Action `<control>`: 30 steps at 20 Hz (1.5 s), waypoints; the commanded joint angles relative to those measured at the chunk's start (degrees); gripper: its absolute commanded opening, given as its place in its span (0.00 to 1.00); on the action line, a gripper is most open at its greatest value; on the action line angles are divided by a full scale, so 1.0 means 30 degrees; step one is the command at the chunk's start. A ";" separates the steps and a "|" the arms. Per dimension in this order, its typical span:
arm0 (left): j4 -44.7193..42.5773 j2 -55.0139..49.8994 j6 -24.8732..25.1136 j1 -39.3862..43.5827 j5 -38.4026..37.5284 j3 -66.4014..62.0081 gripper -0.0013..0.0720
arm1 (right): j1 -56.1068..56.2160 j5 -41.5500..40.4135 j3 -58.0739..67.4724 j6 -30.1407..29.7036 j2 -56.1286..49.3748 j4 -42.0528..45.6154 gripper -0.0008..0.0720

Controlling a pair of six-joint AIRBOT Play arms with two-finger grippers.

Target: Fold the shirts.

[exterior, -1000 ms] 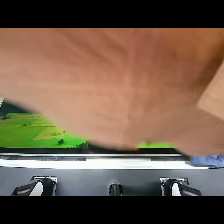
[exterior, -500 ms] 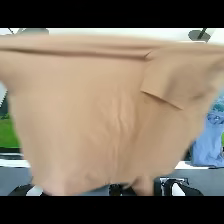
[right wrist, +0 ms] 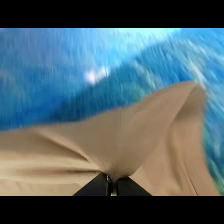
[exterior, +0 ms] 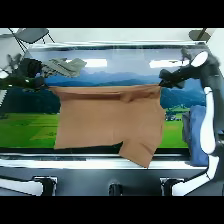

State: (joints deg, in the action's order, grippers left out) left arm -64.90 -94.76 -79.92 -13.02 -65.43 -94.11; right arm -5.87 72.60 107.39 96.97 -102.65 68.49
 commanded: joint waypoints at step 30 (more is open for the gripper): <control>0.0612 -0.4546 0.0627 -0.1421 -1.0316 -0.0561 0.60 | -0.0969 0.6207 -0.2892 -0.0801 -0.0372 0.2273 0.62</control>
State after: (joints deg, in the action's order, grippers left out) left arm -62.85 -109.40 -77.78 -15.92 -93.82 -95.07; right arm -7.14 87.64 98.76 97.10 -105.71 75.09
